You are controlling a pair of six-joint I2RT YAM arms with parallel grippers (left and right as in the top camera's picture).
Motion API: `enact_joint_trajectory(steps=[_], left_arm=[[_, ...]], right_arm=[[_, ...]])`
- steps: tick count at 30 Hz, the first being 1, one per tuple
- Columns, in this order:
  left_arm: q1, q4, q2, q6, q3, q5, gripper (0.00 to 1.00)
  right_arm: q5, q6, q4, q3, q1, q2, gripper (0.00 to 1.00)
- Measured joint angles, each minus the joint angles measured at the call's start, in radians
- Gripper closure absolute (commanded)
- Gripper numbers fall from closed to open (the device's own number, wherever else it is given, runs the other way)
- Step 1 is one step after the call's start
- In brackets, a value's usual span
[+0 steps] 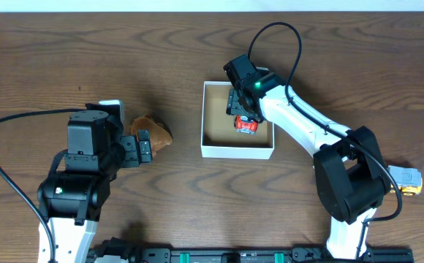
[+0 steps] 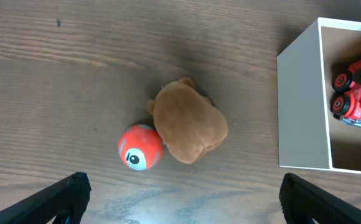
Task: Pack container
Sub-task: 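Open the right gripper and release the truck in the box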
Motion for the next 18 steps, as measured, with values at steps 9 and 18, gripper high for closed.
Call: enact_joint_trajectory(steps=[9,18], left_arm=[[0.0,0.0,0.0,0.0,0.0,0.0,0.02],[0.0,0.0,0.0,0.0,0.0,0.0,0.02]], right_arm=[[0.0,-0.005,0.0,0.0,0.0,-0.003,0.26],[0.005,-0.152,-0.021,0.01,-0.001,-0.175,0.01]])
